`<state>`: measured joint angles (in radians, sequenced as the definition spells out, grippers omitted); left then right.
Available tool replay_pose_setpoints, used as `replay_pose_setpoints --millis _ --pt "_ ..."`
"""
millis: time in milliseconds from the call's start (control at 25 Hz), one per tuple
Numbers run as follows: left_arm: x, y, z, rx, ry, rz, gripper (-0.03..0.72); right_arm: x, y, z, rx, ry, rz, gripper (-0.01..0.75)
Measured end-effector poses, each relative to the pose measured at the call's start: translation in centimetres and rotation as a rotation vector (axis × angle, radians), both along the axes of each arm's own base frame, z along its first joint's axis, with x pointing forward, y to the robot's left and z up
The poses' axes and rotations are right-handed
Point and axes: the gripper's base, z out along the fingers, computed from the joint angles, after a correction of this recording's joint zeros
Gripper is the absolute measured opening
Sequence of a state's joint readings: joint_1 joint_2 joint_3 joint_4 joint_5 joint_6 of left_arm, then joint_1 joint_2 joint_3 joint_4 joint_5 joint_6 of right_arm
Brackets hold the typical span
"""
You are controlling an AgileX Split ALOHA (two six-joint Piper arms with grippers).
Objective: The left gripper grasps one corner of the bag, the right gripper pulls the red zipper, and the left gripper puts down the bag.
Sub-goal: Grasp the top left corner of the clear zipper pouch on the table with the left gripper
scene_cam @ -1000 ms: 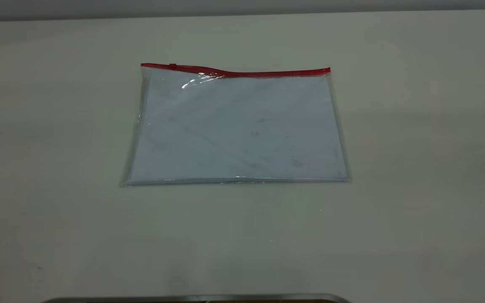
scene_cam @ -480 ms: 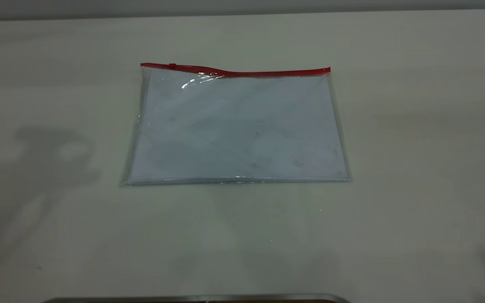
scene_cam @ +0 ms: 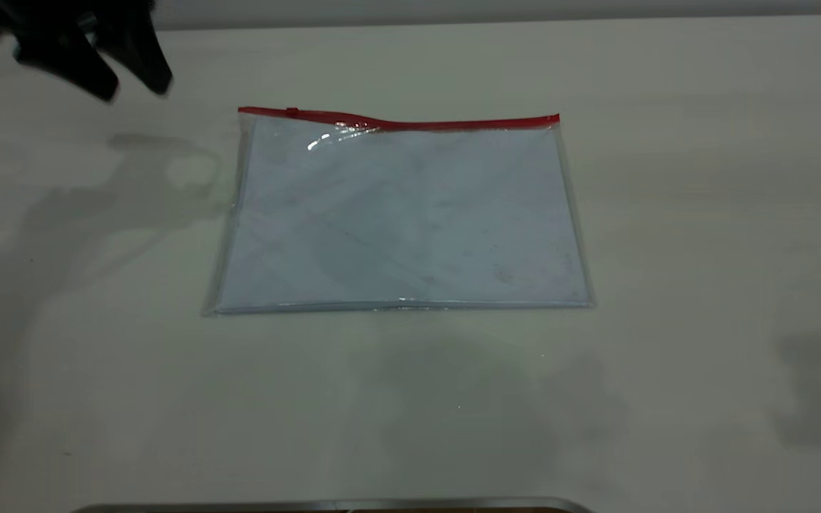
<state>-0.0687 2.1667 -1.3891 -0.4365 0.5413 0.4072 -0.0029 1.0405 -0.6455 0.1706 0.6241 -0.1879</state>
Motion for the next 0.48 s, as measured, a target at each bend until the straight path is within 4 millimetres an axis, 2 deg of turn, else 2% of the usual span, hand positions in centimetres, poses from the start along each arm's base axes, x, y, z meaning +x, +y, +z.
replay_pose_setpoints --millis 120,240,480 --pt "0.5 -0.2 -2.2 -0.012 0.024 -0.017 0.581 1.3 0.0 -0.4 0.002 0.022 0.002 0.575" --pt "0.8 -0.6 -3.4 -0.052 0.009 -0.035 0.581 2.2 0.1 -0.5 0.010 0.033 0.001 0.575" --pt "1.4 -1.4 -5.4 -0.138 -0.052 -0.065 0.581 2.5 0.1 -0.6 0.016 0.034 -0.001 0.575"
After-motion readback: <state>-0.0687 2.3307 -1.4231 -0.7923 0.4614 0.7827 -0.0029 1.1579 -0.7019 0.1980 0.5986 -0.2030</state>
